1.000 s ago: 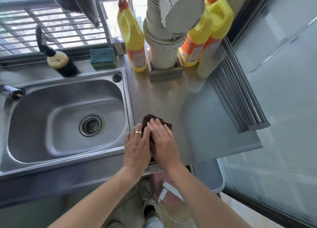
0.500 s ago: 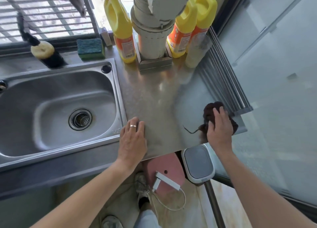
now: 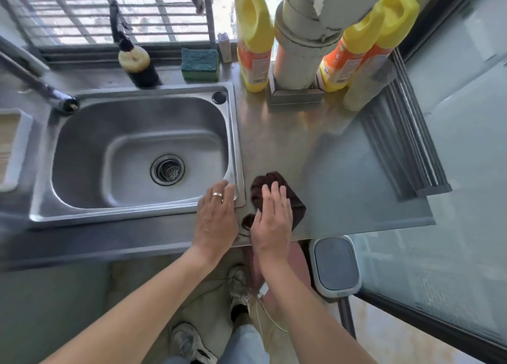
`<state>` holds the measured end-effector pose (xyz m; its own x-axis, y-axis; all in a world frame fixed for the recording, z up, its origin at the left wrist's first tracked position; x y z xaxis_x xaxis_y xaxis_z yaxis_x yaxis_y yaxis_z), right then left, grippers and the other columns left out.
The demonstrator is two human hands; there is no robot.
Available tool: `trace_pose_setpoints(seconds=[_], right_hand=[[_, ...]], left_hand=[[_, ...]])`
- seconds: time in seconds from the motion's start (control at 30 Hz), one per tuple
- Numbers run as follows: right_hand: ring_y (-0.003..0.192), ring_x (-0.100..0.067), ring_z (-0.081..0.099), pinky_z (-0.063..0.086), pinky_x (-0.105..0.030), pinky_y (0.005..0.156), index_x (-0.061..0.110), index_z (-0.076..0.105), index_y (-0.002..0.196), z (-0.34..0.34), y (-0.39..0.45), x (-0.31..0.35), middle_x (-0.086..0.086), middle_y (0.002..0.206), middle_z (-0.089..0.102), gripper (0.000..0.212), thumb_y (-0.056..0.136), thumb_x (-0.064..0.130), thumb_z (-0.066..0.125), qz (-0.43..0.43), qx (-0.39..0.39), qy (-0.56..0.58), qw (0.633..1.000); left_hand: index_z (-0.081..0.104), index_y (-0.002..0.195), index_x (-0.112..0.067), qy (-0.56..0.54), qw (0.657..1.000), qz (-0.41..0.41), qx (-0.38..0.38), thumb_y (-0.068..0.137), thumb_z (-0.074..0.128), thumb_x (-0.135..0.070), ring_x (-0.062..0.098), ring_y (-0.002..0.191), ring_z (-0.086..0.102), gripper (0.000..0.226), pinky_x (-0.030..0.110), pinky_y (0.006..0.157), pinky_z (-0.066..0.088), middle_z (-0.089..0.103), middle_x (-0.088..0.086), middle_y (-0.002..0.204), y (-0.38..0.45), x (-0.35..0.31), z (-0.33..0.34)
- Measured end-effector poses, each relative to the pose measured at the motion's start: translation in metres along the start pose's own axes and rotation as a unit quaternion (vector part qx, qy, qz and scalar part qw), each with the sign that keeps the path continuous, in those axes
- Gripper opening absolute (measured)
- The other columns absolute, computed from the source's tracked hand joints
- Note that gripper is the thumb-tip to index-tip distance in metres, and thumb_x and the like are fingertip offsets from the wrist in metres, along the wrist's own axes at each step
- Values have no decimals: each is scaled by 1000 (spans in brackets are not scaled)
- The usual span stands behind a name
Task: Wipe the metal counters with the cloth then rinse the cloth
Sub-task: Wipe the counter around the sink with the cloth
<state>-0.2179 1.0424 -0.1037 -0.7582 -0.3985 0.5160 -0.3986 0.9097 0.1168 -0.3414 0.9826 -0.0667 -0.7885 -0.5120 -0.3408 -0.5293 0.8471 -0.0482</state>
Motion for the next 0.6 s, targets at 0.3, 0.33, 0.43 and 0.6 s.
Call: trace_pose_setpoints(seconds=[0.3,0.33,0.43,0.6], right_hand=[[155,-35,25,27,-46,126,-1,27,158,37,-52,62,-24,164,29,70,96,-1,59,100,-22,3,995],[155,-35,25,28,-46,126,-1,28,158,38,-58,68,-24,165,29,70,95,-4,57,80,-21,-1,997],[153,-31,32,32,-46,124,1,37,156,46,-79,101,-20,163,36,64,94,-8,52,-15,-8,-13,1000],[147,-26,44,38,-43,120,5,48,151,77,-100,161,-15,158,45,55,96,4,41,-88,24,39,995]], left_hand=[[55,129,-6,-13,997,-71,-36,76,42,1,30,121,52,54,43,98,46,56,12,130,-30,71,-29],[56,128,-6,-9,996,-76,-43,75,45,3,30,119,52,54,44,97,47,57,13,129,-33,80,-32],[58,126,-6,1,996,-80,-48,79,59,5,30,119,53,48,44,98,47,58,13,128,-45,106,-35],[60,122,-13,7,993,-109,-51,91,59,-13,26,120,53,31,42,95,46,58,7,128,-63,151,-48]])
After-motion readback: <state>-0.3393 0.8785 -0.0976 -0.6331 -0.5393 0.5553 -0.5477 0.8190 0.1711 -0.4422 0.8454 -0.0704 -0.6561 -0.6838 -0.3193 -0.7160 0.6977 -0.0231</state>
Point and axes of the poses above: each hand's wrist, its own y-axis towards the middle knuckle, its own z-axis out of the palm, x = y × z, the point moved 10 cm from there along y, towards the middle knuckle
